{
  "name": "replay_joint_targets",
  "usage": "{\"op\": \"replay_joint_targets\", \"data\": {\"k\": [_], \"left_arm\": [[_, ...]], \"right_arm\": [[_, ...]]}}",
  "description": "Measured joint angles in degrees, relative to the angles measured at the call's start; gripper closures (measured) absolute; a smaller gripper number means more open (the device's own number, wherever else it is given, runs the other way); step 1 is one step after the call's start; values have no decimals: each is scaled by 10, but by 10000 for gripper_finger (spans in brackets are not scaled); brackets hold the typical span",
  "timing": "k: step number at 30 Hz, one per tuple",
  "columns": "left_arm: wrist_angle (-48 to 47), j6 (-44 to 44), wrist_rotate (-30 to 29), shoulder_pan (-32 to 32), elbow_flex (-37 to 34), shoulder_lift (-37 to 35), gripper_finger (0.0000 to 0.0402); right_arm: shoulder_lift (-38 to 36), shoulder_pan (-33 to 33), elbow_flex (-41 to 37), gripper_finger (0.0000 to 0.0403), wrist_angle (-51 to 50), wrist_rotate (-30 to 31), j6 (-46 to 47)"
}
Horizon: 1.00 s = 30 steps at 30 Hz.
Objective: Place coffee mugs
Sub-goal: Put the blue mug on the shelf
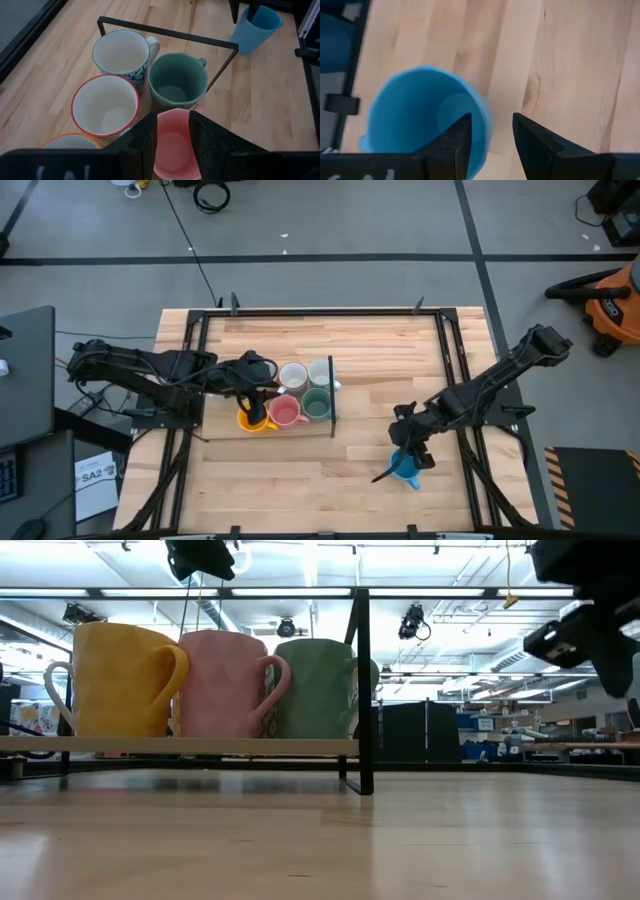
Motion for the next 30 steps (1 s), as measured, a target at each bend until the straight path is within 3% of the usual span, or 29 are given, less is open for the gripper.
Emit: {"op": "replay_joint_targets", "data": {"k": [7,16,24,30], "left_arm": [[0,0,0,0,0,0,283],[0,1,0,0,0,0,283],[2,1,0,0,0,0,283],[2,2,0,0,0,0,283]], "right_arm": [[36,0,0,274,1,-14,23],[47,0,0,370,26,-14,127],[50,-2,11,373,89,-6,256],[67,-2,69,371,95,62,288]]}}
